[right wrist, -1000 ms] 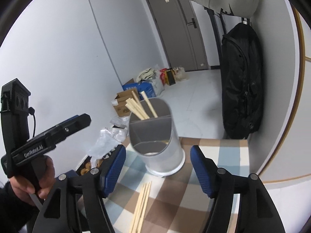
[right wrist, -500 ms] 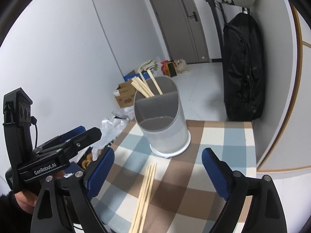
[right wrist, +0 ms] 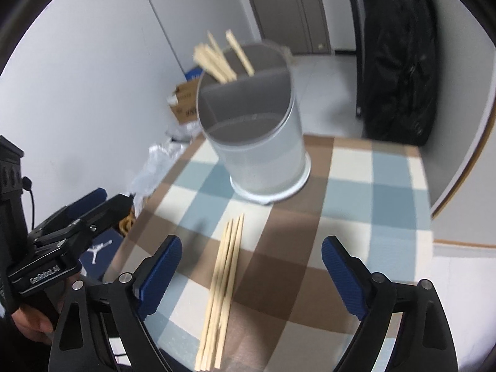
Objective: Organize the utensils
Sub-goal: 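Move both open tools down toward the stick pile beside the holder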
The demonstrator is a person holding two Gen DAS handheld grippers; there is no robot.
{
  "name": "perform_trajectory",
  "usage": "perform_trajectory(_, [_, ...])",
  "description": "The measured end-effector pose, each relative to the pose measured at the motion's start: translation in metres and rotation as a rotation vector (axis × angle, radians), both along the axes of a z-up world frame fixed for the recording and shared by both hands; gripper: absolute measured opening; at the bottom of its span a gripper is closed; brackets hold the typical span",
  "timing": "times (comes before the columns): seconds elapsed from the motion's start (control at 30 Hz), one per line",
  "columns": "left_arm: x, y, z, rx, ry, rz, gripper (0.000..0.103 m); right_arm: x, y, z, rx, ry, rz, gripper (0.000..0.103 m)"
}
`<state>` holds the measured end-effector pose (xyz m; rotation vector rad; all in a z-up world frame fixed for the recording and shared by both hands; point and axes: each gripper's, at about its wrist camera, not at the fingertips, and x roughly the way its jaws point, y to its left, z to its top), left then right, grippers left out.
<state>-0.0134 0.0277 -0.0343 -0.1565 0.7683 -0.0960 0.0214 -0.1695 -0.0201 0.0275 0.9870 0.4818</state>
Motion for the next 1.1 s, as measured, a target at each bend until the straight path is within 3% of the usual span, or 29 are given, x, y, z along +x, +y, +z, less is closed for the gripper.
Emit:
perform_trajectory(0.1, [0.002,0.010,-0.004,-0.007,0.025,0.024,0.087,0.008,0.011,-0.018,-0.038,0.068,0.018,0.069])
perform_trajectory(0.23, [0.007,0.022,-0.009,-0.034,0.055,0.050,0.087,0.017,0.025,-0.037,-0.094,0.106,0.043,0.053])
perform_trajectory(0.7, [0.016,0.039,-0.015,-0.063,0.082,0.078,0.087,0.031,0.061,-0.063,-0.264,0.068,0.143,0.030])
perform_trajectory(1.1, [0.018,0.038,-0.016,-0.072,0.096,0.087,0.087,0.030,0.045,-0.063,-0.310,0.067,0.122,0.011])
